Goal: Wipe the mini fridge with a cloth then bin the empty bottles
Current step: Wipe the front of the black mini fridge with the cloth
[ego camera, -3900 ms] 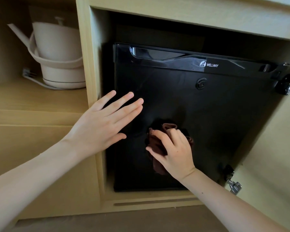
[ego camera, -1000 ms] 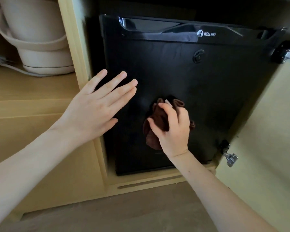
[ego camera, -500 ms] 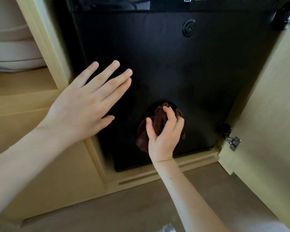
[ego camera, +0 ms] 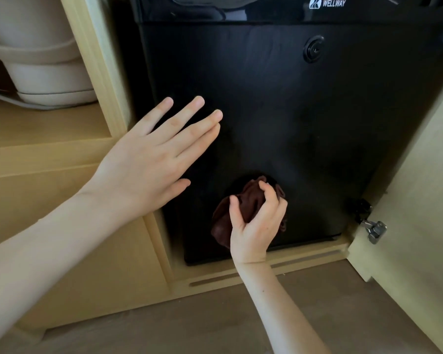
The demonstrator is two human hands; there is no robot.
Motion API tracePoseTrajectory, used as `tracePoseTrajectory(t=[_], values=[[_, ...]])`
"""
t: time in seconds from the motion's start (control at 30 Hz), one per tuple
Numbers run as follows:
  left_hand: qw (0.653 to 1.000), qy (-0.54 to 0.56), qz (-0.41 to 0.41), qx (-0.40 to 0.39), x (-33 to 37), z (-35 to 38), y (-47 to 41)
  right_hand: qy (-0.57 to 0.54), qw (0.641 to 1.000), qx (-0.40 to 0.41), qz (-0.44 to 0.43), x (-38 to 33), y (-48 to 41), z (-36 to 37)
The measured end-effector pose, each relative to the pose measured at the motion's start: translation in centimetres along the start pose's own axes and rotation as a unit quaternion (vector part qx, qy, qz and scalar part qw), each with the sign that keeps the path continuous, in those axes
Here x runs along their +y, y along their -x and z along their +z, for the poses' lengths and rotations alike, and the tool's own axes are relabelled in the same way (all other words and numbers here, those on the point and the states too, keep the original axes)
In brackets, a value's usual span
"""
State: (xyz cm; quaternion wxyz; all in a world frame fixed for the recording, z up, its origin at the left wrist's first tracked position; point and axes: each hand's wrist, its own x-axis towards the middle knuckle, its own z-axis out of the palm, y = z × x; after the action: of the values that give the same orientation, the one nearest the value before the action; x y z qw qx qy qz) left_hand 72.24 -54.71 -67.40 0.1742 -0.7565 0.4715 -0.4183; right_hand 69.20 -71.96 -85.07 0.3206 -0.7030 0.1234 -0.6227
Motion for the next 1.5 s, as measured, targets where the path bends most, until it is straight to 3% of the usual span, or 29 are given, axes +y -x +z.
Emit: tracePoseTrajectory(t=[0.2,0.33,0.4,0.67,0.9,1.23,1.3,1.43,1.5], values=[[1.000,0.004,0.003,0.007,0.0,0.0,0.1,0.001,1.000,-0.010,-0.014,1.8,0.2,-0.4],[1.000,0.007,0.000,0.001,0.0,-0.3,0.0,-0.008,0.987,-0.011,0.160,3.5,3.2,-1.9],[1.000,0.007,0.001,-0.002,0.0,-0.4,0.0,-0.021,0.981,0.009,0.193,3.2,3.2,-1.9],[1.000,0.015,0.002,0.016,-0.2,0.4,-0.1,-0.070,0.984,0.063,0.151,2.3,-1.9,-1.6],[1.000,0.014,0.000,0.007,-0.2,0.1,0.0,-0.042,0.939,0.081,0.332,4.2,1.9,-2.3],[1.000,0.007,0.000,0.009,-0.1,0.3,0.0,-0.077,0.977,0.062,0.188,1.1,-3.5,-1.3],[1.000,0.003,-0.003,0.007,-0.2,0.1,0.1,-0.068,0.970,0.079,0.219,2.4,-1.9,-1.5],[1.000,-0.017,0.000,-0.010,0.0,-0.3,0.1,-0.047,0.924,0.101,0.366,3.5,0.6,-2.2],[0.999,-0.027,0.004,-0.017,0.0,-0.3,0.1,-0.048,0.930,0.102,0.350,2.5,0.1,-1.8]])
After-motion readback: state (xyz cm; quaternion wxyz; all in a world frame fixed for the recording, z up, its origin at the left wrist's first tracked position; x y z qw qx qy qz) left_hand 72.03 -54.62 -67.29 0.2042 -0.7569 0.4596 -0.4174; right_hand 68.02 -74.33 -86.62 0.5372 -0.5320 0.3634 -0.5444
